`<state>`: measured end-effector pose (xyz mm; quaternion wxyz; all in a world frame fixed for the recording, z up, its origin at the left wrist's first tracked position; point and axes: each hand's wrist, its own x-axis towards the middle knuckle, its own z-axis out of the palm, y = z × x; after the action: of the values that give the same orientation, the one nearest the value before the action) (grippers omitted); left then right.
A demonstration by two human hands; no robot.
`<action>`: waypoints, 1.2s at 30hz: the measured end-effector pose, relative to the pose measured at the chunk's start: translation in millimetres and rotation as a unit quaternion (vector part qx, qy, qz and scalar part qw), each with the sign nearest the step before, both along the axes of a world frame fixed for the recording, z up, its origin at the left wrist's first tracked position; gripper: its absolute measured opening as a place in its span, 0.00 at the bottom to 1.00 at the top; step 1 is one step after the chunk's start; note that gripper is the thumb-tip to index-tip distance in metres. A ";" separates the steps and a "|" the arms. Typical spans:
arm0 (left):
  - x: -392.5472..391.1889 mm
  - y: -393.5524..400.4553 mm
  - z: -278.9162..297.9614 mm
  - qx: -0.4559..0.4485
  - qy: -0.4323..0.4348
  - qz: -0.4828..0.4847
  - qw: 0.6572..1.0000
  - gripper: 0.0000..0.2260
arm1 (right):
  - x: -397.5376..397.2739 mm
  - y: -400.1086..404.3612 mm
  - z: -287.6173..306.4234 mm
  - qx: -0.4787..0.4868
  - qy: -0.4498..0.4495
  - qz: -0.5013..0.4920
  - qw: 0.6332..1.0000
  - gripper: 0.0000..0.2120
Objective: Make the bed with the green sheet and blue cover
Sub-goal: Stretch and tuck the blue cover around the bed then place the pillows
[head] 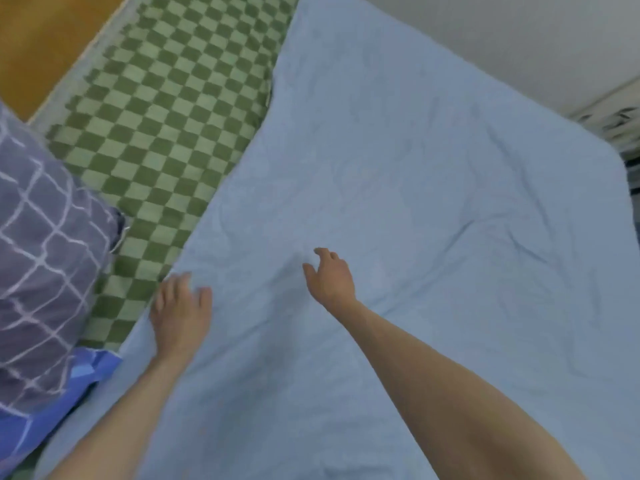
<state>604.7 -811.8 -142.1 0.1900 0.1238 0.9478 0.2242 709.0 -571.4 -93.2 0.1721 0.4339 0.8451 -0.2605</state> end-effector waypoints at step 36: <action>-164.4 86.2 -82.1 0.037 -0.006 0.136 0.990 0.17 | 130.5 -11.5 -105.8 0.112 -0.039 -0.168 0.979 0.30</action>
<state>440.3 -725.6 -224.3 0.1589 -0.0010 0.9456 0.2840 839.5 -582.9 -199.0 0.1091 0.5959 0.7766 -0.1727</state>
